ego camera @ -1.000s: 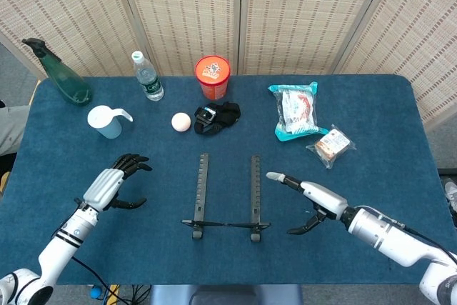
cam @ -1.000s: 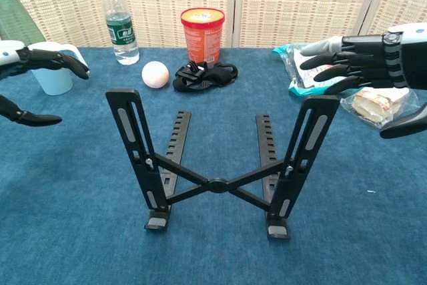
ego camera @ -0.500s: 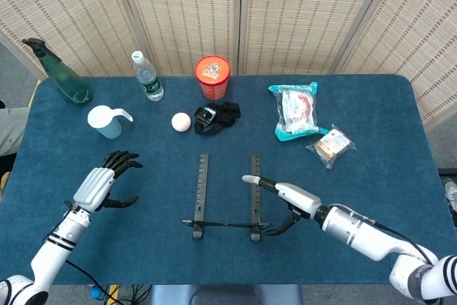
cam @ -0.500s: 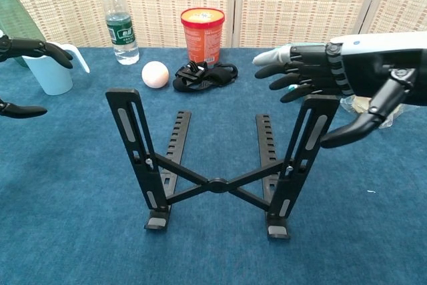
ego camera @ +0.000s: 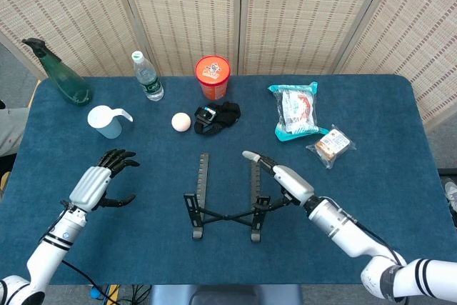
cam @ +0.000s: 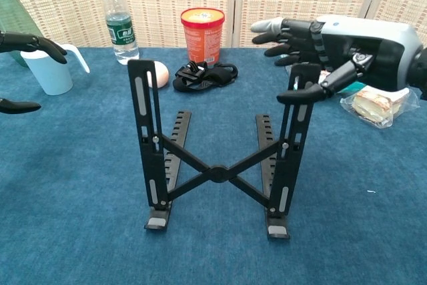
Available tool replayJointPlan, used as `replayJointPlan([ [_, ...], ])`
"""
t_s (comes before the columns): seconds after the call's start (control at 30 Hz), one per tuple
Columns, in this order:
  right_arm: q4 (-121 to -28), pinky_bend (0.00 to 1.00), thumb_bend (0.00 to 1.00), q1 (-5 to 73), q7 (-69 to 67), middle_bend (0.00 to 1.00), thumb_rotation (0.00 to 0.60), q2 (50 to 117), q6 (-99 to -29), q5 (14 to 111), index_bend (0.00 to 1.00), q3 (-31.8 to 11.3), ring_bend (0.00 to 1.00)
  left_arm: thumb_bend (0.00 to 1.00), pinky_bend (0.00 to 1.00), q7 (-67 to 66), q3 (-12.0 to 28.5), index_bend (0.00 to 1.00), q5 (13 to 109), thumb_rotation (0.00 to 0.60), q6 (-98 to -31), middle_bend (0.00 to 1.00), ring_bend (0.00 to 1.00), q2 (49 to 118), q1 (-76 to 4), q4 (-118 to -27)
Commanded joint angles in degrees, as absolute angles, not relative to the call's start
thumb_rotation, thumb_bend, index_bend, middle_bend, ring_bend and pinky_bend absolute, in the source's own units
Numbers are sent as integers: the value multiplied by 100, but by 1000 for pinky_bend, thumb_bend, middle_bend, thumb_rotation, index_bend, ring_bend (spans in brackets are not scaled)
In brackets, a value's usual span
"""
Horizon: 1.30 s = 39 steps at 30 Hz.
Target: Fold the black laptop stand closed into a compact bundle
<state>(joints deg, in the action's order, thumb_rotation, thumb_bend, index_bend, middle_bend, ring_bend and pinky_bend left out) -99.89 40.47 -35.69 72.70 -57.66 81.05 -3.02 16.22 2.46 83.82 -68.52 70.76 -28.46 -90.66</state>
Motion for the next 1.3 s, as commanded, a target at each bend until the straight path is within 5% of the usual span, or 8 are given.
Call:
replayJointPlan([
  [0.03,-9935,0,145,3796,-2758,33,600,7521,-6172,7621,0,-600,0,187,1,1603,271,234,8386,600,-6837,116,61,7058,-2847,-9061],
  [0.27,-10072,0,145,3580,-2424,13,600,7230,-6614,8007,0,-723,0,187,1,1325,359,234,8355,600,-6584,116,61,6988,-2992,-8964],
  [0.67,-9872,0,82,3638,-981,13,600,6732,-6549,9655,0,-156,0,187,1,638,518,188,8425,600,-5474,102,61,7445,-3853,-8139],
  [1.3,-8848,0,0,3240,652,0,600,7742,-6879,10241,0,203,0,187,1,906,572,17,8604,600,-4526,17,7,9124,-4958,-6227],
])
